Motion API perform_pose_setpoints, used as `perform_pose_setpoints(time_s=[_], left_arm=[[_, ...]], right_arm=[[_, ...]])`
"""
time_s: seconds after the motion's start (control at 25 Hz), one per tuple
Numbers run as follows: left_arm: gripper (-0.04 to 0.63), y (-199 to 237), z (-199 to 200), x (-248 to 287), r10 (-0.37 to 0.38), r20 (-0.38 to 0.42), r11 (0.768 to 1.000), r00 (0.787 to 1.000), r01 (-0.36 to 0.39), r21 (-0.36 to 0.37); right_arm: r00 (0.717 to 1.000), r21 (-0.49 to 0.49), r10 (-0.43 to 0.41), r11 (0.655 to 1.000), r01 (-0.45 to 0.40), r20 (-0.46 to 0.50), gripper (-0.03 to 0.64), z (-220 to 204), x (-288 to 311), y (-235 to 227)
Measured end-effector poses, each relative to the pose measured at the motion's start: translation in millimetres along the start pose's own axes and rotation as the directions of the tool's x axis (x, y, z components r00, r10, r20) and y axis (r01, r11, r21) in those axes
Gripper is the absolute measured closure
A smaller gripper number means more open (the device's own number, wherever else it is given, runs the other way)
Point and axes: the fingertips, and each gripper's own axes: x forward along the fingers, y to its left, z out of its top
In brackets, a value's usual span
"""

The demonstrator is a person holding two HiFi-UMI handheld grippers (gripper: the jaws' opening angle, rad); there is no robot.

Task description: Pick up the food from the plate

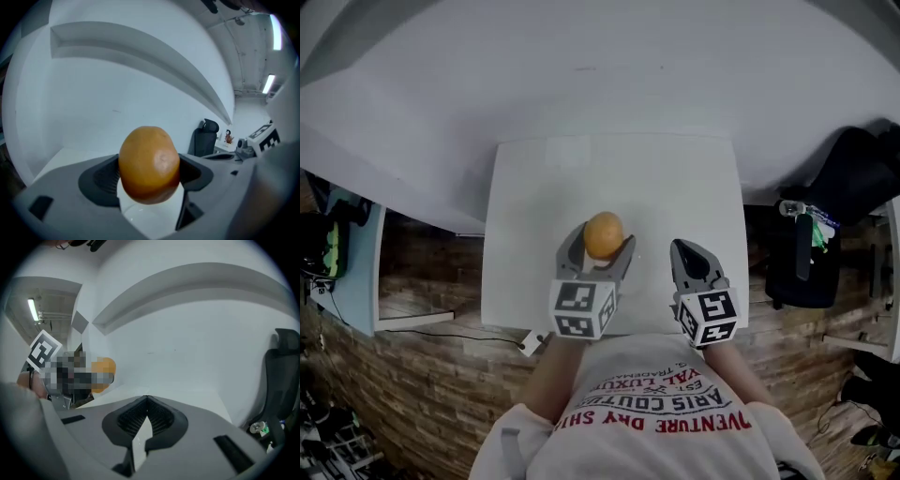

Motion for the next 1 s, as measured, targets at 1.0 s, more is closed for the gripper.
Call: perform_pose_setpoints(time_s=[1.0], left_arm=[[0.232, -1.6, 71.6, -28.9, -0.095, 0.186, 0.988, 0.978, 0.069, 0.138]], right_arm=[[0.978, -0.127, -0.078, 0.986, 0.104, 0.196, 0.606, 77.5, -15.1, 16.5]])
